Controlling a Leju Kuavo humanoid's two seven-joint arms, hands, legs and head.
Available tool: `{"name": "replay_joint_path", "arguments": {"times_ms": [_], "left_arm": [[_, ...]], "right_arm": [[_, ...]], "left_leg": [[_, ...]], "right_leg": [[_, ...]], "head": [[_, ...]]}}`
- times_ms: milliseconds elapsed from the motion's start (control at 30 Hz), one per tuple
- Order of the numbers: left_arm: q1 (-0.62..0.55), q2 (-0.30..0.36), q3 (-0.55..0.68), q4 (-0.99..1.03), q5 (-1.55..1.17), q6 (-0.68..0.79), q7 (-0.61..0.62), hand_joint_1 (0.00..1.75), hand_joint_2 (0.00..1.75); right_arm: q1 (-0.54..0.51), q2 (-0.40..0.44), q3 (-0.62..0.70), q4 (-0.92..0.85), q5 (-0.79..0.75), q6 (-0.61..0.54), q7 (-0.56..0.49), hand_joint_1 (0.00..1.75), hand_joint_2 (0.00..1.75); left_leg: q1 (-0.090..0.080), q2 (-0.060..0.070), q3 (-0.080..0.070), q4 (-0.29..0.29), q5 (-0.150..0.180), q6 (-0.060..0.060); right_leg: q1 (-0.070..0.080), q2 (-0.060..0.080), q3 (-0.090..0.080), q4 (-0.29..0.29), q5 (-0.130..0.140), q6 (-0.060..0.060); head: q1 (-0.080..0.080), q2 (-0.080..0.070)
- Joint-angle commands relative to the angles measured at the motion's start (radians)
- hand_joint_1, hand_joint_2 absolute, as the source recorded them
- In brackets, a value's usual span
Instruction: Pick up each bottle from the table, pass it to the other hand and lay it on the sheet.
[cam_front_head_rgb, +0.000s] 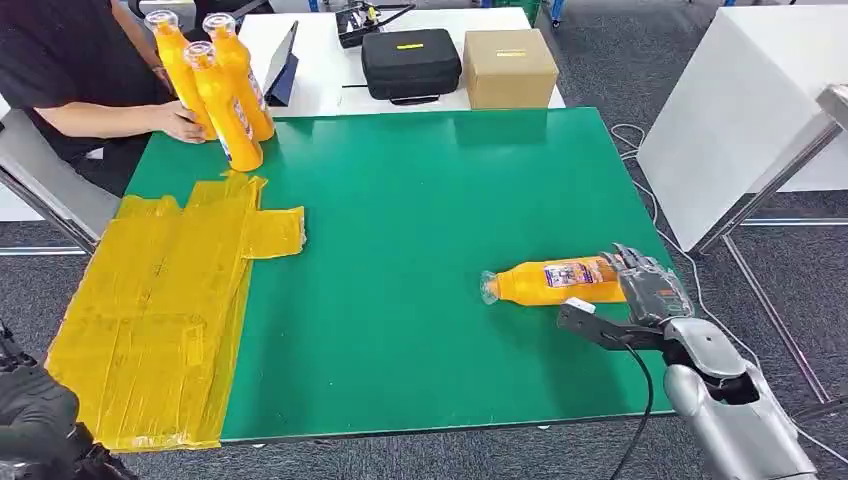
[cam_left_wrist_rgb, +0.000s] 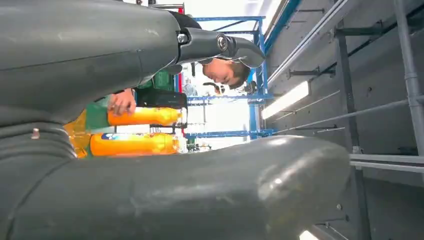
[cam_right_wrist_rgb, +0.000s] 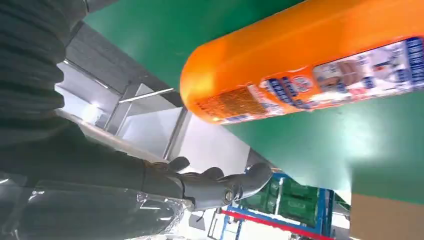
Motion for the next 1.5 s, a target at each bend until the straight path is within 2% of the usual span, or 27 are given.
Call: {"name": "replay_joint_path", "arguments": {"times_ms": [33, 200, 333, 467, 567, 667, 733, 833, 933, 1100, 1500], "left_arm": [[0.001, -0.013, 0.031, 0.032, 0.006, -0.007, 0.003, 0.0, 0.0], [0.001, -0.013, 0.031, 0.032, 0.006, -0.007, 0.003, 0.0, 0.0], [0.0, -0.027, 0.04, 0.026, 0.001, -0.017, 0.003, 0.0, 0.0], [-0.026, -0.031, 0.044, 0.047, 0.003, -0.019, 0.003, 0.0, 0.0], [-0.05, -0.026, 0.05, 0.07, 0.009, -0.019, 0.003, 0.0, 0.0], [-0.051, -0.024, 0.053, 0.077, 0.012, -0.026, 0.003, 0.0, 0.0], [-0.044, -0.014, 0.032, 0.084, 0.01, -0.022, 0.003, 0.0, 0.0], [-0.032, 0.0, 0.021, 0.077, 0.016, -0.013, 0.003, 0.0, 0.0], [-0.032, 0.0, 0.022, 0.077, 0.016, -0.013, 0.003, 0.0, 0.0], [-0.033, 0.001, 0.022, 0.078, 0.017, -0.014, 0.003, 0.0, 0.0], [-0.033, 0.001, 0.022, 0.078, 0.017, -0.014, 0.003, 0.0, 0.0]], "right_arm": [[0.009, -0.008, -0.033, 0.014, -0.008, 0.009, 0.0, 0.0, 1.75], [0.009, -0.008, -0.033, 0.014, -0.008, 0.009, 0.0, 0.0, 1.75], [0.049, -0.01, -0.067, -0.026, -0.012, 0.005, 0.006, 0.0, 1.75], [0.013, -0.004, -0.063, 0.01, 0.0, 0.014, 0.01, 0.0, 1.75], [-0.077, 0.018, -0.02, 0.114, 0.031, 0.017, 0.002, 0.0, 1.75], [-0.115, 0.033, 0.007, 0.171, 0.053, 0.016, 0.004, 0.0, 1.75], [-0.27, 0.139, 0.14, 0.415, 0.201, -0.043, -0.01, 0.0, 1.75], [-0.426, 0.239, 0.24, 0.655, 0.237, -0.125, 0.015, 0.0, 1.75], [-0.428, 0.236, 0.239, 0.655, 0.238, -0.124, 0.015, 0.0, 1.75], [-0.419, 0.222, 0.236, 0.647, 0.233, -0.13, 0.01, 0.0, 1.75], [-0.419, 0.222, 0.236, 0.647, 0.233, -0.13, 0.01, 0.0, 1.75]], "left_leg": [[0.0, 0.0, 0.002, -0.001, -0.001, -0.002], [0.0, 0.001, 0.001, -0.001, -0.001, -0.002], [0.001, 0.001, 0.003, -0.001, -0.002, -0.003], [0.0, 0.0, 0.003, 0.0, -0.002, -0.003], [0.0, 0.003, 0.003, -0.001, -0.001, -0.002], [0.001, 0.004, 0.004, -0.001, -0.001, -0.002], [0.001, 0.004, 0.004, -0.002, -0.001, -0.002], [0.003, 0.016, 0.009, -0.005, -0.001, -0.004], [0.002, 0.018, 0.009, -0.003, -0.001, -0.004], [0.002, 0.006, 0.006, -0.001, 0.0, -0.003], [0.002, 0.005, 0.003, -0.001, 0.0, -0.003]], "right_leg": [[0.0, -0.001, 0.003, -0.001, -0.001, 0.0], [0.0, 0.0, 0.002, -0.001, 0.0, 0.0], [0.001, 0.0, 0.004, -0.002, -0.001, -0.001], [0.0, 0.0, 0.003, -0.001, -0.001, 0.0], [0.0, 0.003, 0.002, -0.001, 0.0, 0.0], [0.001, 0.003, 0.003, -0.002, 0.001, 0.0], [0.001, 0.003, 0.004, -0.003, 0.001, -0.001], [0.003, 0.015, 0.007, -0.006, 0.004, -0.001], [0.004, 0.018, 0.005, -0.003, 0.004, -0.001], [0.003, 0.005, 0.005, -0.001, 0.002, -0.002], [0.003, 0.004, 0.003, -0.001, 0.002, -0.002]], "head": [[0.0, 0.0], [0.0, 0.0], [0.0, 0.0], [0.0, 0.0], [0.0, 0.0], [0.0, 0.0], [0.0, 0.0], [0.0, 0.0], [0.0, 0.0], [0.0, 0.0], [0.0, 0.0]]}}
